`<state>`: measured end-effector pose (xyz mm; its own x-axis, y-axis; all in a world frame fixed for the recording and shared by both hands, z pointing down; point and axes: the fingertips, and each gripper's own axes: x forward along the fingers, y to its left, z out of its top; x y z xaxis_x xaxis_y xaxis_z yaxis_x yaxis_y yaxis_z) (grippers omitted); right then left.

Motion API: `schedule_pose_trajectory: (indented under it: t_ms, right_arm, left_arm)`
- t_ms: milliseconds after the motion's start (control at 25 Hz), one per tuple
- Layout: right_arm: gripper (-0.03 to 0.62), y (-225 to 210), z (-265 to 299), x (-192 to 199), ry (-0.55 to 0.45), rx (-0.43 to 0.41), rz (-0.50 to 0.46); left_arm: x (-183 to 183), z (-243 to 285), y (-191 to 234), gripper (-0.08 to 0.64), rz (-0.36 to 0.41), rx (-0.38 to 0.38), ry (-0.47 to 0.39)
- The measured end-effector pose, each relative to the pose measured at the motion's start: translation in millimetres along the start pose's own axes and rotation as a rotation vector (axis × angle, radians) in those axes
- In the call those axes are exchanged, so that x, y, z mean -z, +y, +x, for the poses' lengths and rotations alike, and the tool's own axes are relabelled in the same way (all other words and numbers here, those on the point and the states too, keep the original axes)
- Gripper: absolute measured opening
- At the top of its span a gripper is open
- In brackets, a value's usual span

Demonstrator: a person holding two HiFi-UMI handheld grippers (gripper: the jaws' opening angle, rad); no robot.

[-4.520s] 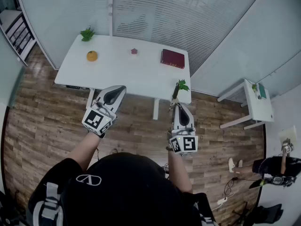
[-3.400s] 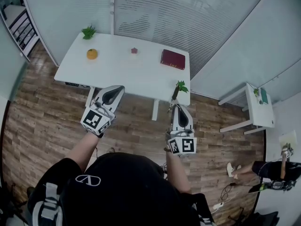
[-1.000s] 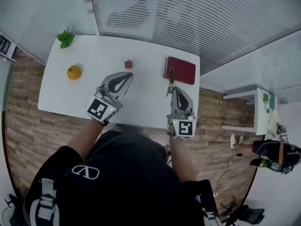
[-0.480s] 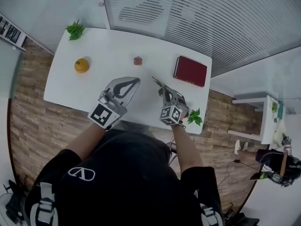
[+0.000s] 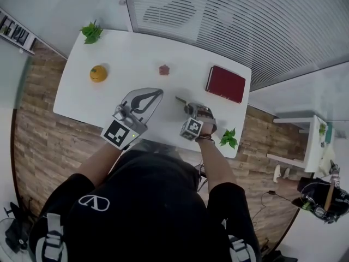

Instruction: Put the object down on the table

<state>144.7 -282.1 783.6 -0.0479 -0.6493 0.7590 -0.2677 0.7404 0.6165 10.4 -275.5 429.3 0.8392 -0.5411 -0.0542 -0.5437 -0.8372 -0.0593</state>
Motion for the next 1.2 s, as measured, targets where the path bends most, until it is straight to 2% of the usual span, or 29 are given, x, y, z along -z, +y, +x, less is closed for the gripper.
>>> schedule_pose_trajectory:
  t_ms: [120,360,440,680,760,1040,1200]
  right_arm:
    - [0.006,7,0,0,0.023,-0.038,-0.033]
    - [0.014,13,3,-2,0.016,-0.046,-0.065]
    - [0.022,10,-2,-10,-0.014,-0.057,-0.047]
    - [0.049,13,-7,-8,-0.010,-0.109,-0.033]
    - [0.070,10,-7,-9,-0.016,-0.095,-0.028]
    - [0.270,4,1,5,-0.008,0.084,-0.064]
    - [0.292,4,-10,4,-0.011,0.126,-0.075]
  left_arm:
    - [1,-1,1,0.005,-0.004,-0.010,0.003]
    - [-1,-5,5,0.005,0.019,-0.033,-0.004]
    - [-1,-4,6,0.005,0.018,-0.034,-0.005]
    - [-3,-3,2,0.005,0.019,-0.027,-0.016]
    - [-3,-3,2,0.005,0.018,-0.029,-0.016]
    - [-2,-6,0,0.006,0.011,-0.028,-0.015]
    - [-2,-8,2,0.006,0.011,-0.027,-0.015]
